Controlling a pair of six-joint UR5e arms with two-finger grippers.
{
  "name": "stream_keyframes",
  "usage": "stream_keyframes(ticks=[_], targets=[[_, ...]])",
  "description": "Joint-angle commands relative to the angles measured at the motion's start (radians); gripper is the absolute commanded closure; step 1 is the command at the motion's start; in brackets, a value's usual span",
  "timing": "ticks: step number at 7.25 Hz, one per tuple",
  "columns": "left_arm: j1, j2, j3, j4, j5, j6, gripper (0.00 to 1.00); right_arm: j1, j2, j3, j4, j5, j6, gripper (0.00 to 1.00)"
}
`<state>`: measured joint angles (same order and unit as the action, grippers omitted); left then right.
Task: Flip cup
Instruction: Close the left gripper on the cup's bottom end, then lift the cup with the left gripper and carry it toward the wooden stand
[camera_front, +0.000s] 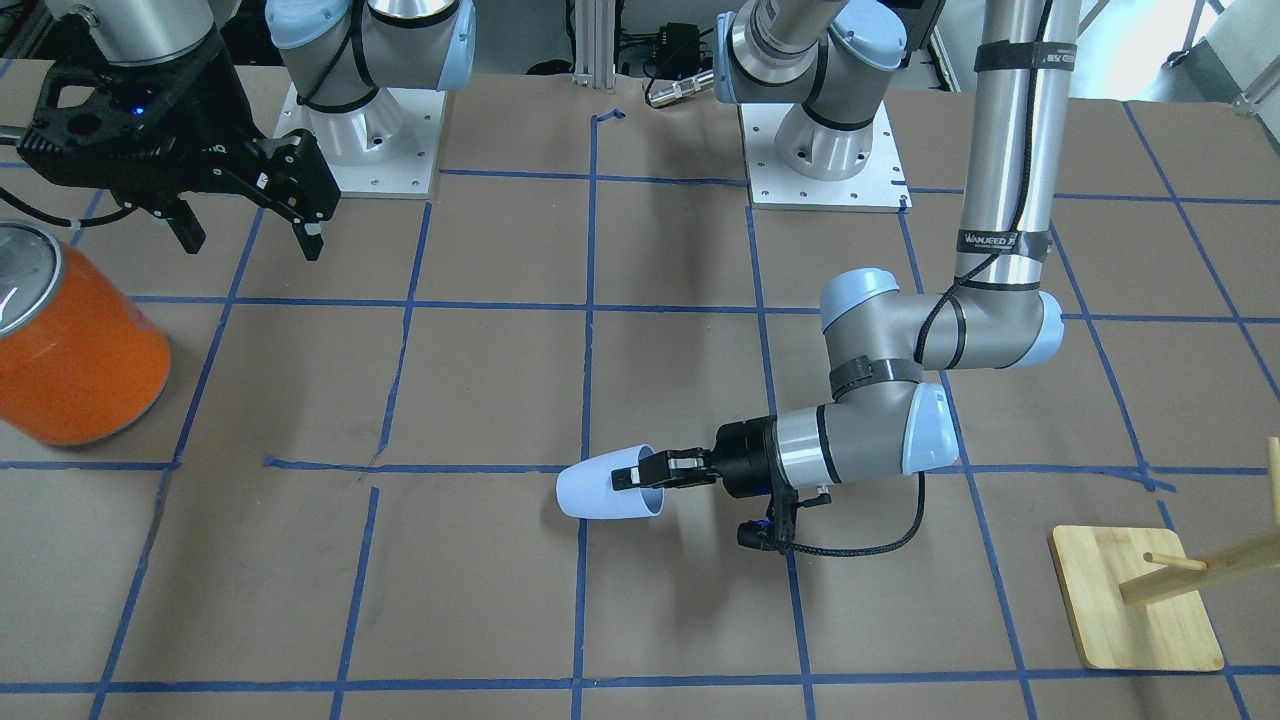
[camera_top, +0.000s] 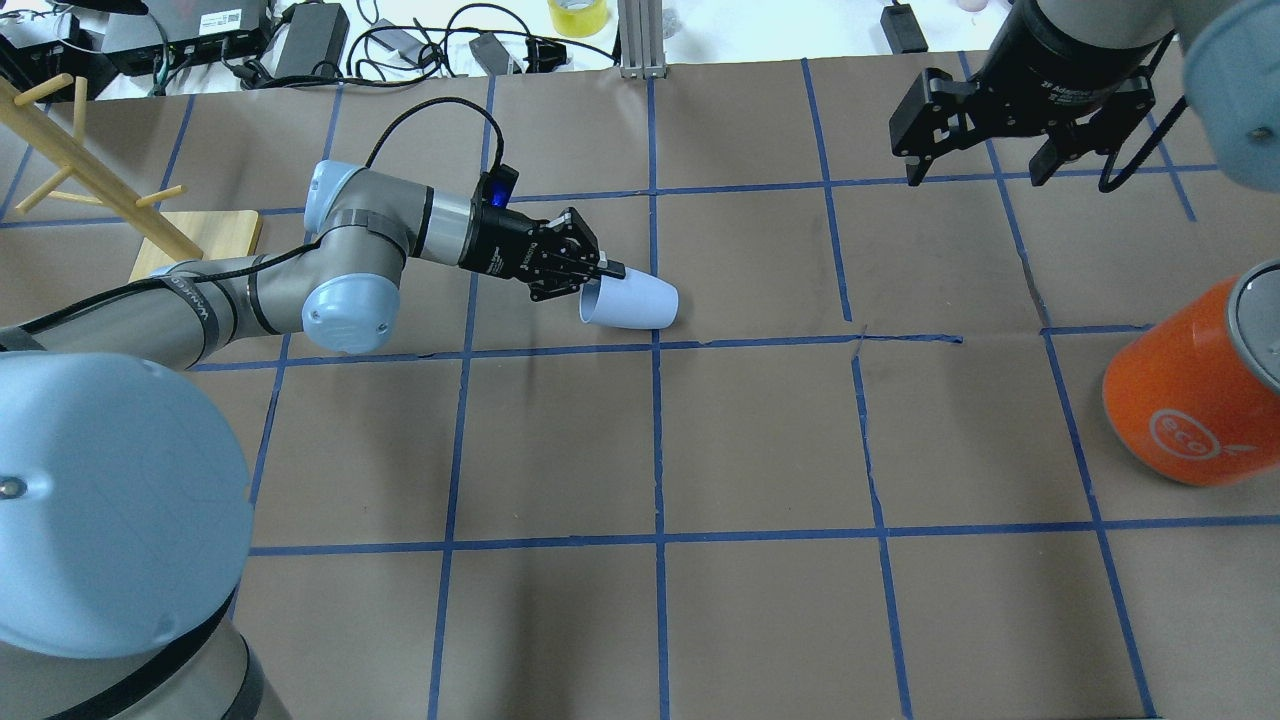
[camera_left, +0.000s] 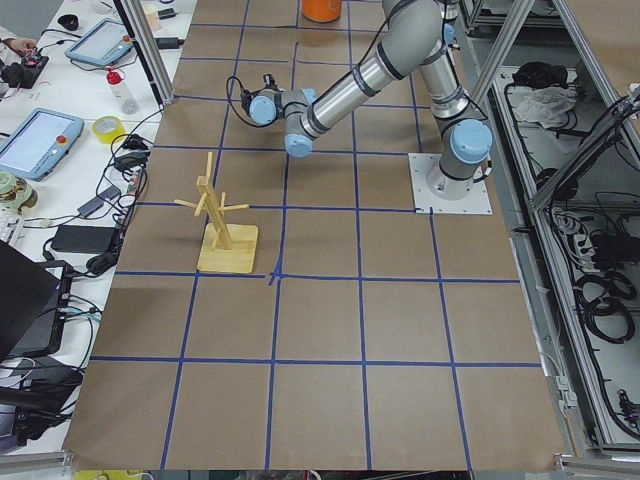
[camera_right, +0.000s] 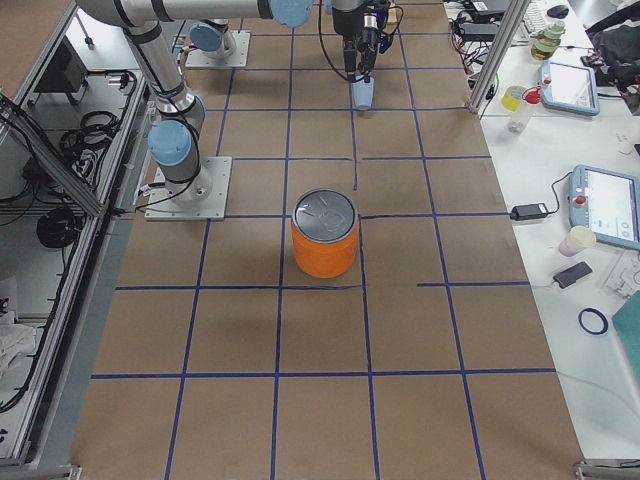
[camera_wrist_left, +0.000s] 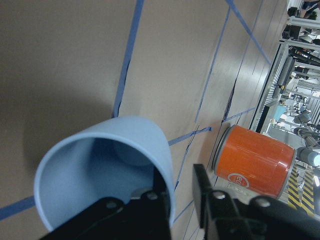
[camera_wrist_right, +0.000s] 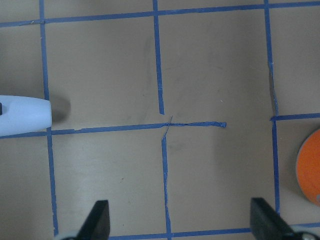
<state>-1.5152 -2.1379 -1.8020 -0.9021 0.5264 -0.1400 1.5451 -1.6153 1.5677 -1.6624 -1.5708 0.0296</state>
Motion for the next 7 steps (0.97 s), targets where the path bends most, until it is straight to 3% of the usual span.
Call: stream_keyframes(ticks=[1,2,3,7], targets=[[-0.002,0.028,0.003,0.003,0.004,-0.064,1.00,0.001,-0.002,0.002,0.003,0.000,0.000,0.00],[-0.006,0.061,0.042,0.052,0.012,-0.239,1.00,0.001,0.000,0.002,0.003,0.000,0.000,0.00],[-0.006,0.099,0.080,0.058,0.080,-0.295,1.00,0.000,0.000,0.002,0.004,0.000,0.000,0.00],[-0.006,0.188,0.133,0.011,0.540,-0.250,1.00,0.000,-0.002,0.008,0.004,0.000,0.000,0.00]])
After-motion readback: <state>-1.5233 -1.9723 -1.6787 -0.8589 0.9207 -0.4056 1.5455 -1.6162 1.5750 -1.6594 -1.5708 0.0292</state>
